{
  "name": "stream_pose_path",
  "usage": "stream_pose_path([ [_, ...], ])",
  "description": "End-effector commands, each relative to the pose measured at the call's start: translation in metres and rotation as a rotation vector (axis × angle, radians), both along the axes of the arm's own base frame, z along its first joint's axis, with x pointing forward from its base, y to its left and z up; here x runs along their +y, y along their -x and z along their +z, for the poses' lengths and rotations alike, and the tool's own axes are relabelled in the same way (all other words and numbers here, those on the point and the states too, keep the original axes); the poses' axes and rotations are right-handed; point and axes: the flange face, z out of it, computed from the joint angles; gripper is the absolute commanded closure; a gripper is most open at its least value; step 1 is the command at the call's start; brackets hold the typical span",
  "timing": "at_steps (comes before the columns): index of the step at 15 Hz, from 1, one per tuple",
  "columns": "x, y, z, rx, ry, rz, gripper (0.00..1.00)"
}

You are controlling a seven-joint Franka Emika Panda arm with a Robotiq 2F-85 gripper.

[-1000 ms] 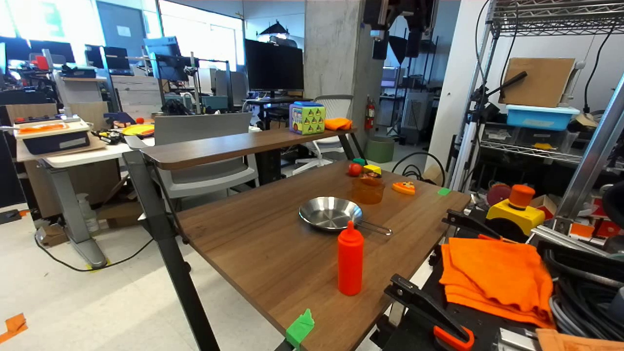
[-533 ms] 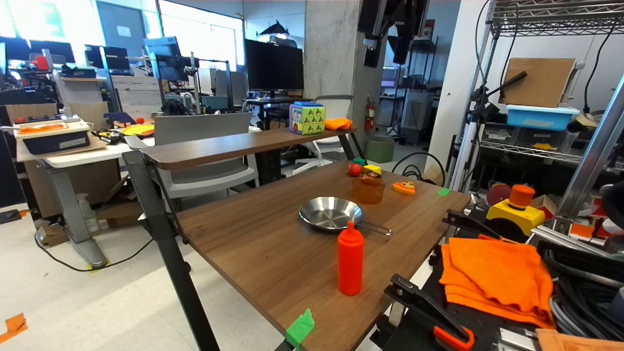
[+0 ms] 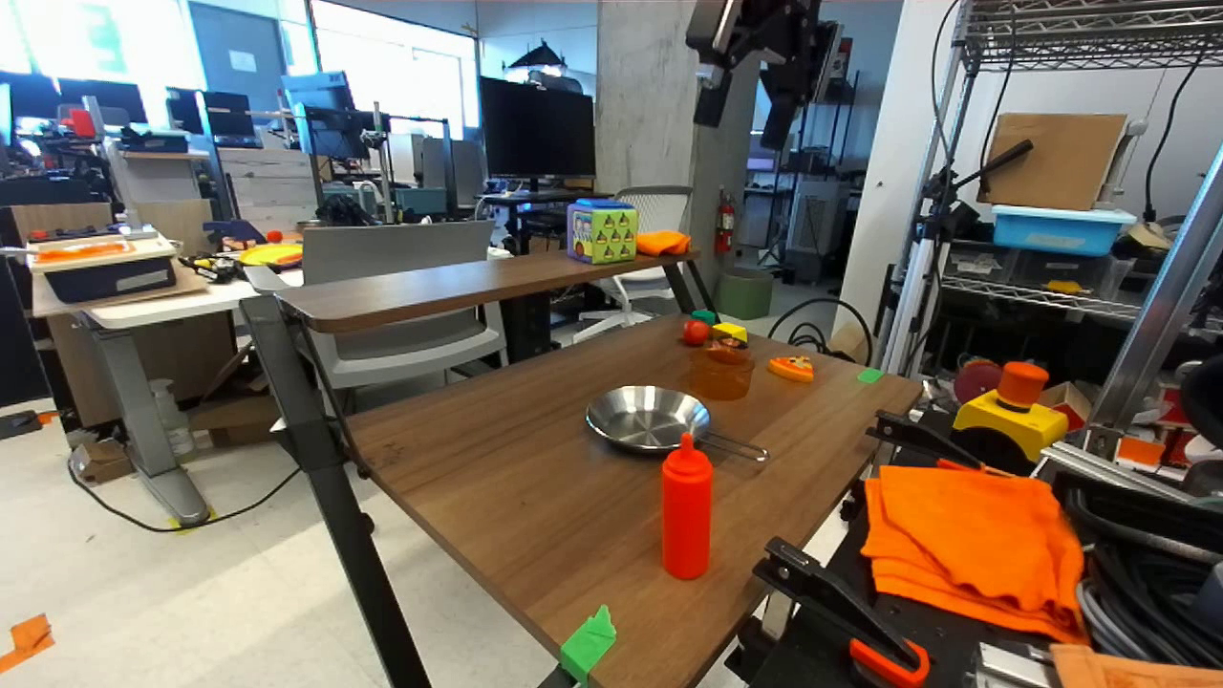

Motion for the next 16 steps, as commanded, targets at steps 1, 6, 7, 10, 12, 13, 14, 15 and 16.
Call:
stream_pose_path([
  [1,0.002,-0.002,-0.004,0.031,-0.029,0.022,0.00],
  [6,0.030,-0.011,-0.003,0.171,0.036,0.009,0.00],
  [7,0.036,-0.014,-0.001,0.188,0.047,0.014,0.00],
  [10,0.057,-0.025,0.002,0.230,0.079,0.042,0.00],
  [12,0.066,-0.031,0.004,0.231,0.109,0.053,0.00],
  [13,0.068,-0.035,0.003,0.239,0.140,0.041,0.00],
  [14,0.071,-0.038,0.003,0.237,0.162,0.040,0.00],
  [15,0.072,-0.042,0.003,0.242,0.179,0.042,0.00],
  [16,0.073,-0.043,0.003,0.245,0.189,0.046,0.00],
])
